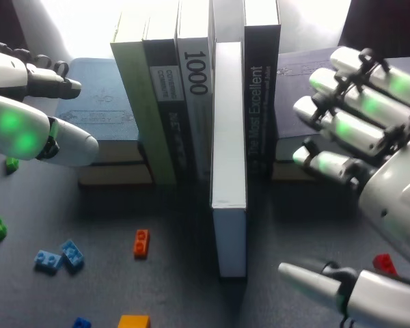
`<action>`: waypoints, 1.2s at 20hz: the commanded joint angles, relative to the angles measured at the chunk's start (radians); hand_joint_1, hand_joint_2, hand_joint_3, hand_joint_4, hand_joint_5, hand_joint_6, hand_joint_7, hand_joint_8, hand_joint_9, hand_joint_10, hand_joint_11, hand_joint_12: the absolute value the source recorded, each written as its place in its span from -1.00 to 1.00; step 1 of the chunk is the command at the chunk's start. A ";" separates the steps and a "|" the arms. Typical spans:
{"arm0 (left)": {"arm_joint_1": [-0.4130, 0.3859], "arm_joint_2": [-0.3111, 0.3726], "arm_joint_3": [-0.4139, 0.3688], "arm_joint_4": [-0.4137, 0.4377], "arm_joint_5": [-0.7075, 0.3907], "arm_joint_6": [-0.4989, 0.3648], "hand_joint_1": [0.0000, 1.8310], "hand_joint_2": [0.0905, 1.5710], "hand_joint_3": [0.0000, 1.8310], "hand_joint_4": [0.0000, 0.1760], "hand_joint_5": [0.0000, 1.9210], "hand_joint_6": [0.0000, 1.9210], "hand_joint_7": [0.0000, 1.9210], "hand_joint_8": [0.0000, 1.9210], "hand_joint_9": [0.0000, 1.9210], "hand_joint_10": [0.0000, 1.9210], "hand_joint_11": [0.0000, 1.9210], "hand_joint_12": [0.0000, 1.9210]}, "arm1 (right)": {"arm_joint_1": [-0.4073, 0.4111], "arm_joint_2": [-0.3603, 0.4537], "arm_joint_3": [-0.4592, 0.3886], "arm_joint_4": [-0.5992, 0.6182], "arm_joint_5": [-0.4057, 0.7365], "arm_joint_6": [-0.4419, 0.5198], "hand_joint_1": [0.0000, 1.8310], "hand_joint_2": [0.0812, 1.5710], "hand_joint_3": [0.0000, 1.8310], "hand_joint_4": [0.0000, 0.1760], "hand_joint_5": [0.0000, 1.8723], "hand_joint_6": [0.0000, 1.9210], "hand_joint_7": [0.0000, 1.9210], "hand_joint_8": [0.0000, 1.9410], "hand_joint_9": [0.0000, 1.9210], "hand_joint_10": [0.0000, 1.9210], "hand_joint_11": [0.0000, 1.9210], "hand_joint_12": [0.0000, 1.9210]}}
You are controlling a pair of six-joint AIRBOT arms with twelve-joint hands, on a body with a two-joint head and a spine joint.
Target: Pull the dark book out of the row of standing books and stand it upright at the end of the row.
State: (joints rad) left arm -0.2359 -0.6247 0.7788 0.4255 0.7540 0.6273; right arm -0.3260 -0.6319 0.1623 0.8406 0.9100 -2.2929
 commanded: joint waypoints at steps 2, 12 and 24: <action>-0.014 0.009 0.003 0.029 -0.073 -0.002 -1.00 0.43 -1.00 -1.00 -0.99 -1.00 -0.99 -1.00 -1.00 -1.00 -1.00 -0.79 | 0.032 0.043 -0.007 -0.074 0.021 0.036 -1.00 0.42 -1.00 -1.00 -0.29 -0.99 -0.74 -0.98 -0.93 -1.00 -0.99 -0.99; -0.013 0.009 0.001 0.029 -0.072 -0.002 -1.00 0.56 -1.00 -1.00 -0.61 -0.97 -0.42 -0.96 -0.40 -0.68 -0.90 0.56 | 0.045 0.098 0.051 0.060 -0.131 0.216 -1.00 0.46 -1.00 -1.00 -0.18 -0.99 -0.23 -0.97 -0.30 -0.88 -0.89 0.31; -0.013 0.009 0.001 0.029 -0.071 -0.002 -0.96 0.64 -1.00 -1.00 -0.13 -0.49 -0.19 0.10 -0.33 0.48 -0.63 0.90 | 0.050 0.094 0.063 0.089 -0.136 0.216 -0.96 0.55 -1.00 -1.00 -0.11 -0.28 -0.23 0.15 -0.38 0.54 -0.67 0.93</action>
State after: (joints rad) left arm -0.2359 -0.6247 0.7788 0.4259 0.7506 0.6270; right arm -0.2901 -0.5426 0.2287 0.9813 0.6998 -2.0796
